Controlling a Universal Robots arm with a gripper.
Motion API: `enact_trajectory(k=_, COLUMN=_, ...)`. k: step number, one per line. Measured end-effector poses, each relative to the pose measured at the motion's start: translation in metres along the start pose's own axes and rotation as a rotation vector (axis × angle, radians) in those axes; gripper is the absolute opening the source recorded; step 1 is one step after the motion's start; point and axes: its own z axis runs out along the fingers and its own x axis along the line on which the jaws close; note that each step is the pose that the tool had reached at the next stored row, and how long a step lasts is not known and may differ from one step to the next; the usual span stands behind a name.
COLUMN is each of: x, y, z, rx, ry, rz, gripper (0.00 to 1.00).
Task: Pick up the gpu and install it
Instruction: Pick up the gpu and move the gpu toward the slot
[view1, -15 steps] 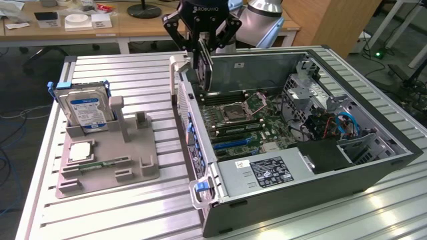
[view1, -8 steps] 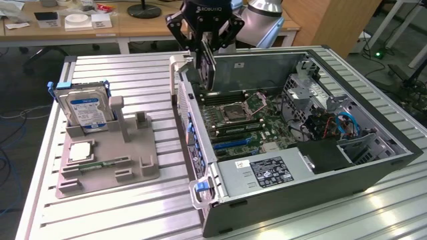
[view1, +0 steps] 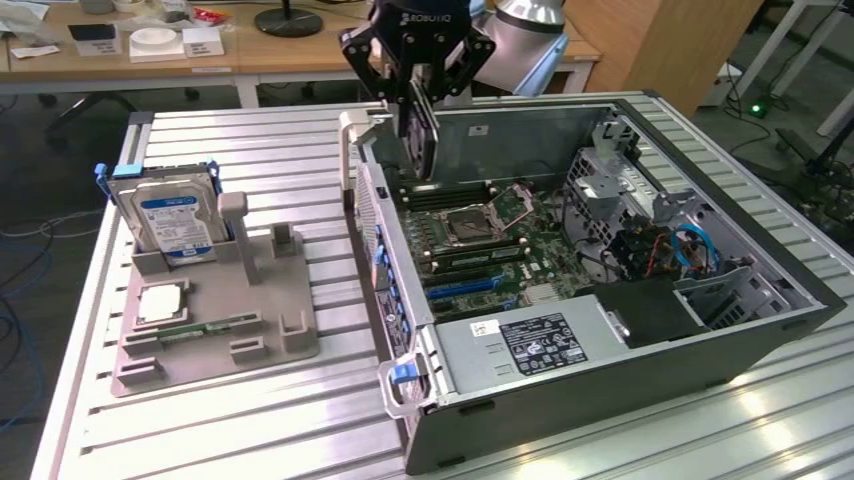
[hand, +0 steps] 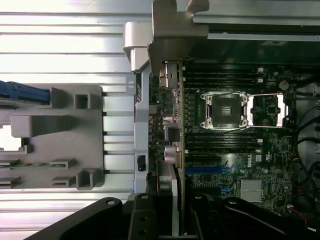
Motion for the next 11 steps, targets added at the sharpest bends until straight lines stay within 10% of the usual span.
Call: enact_trajectory(k=11, x=-0.011, y=0.0002, z=0.0002, rx=0.0, ry=0.0, rz=0.0, gripper=0.28)
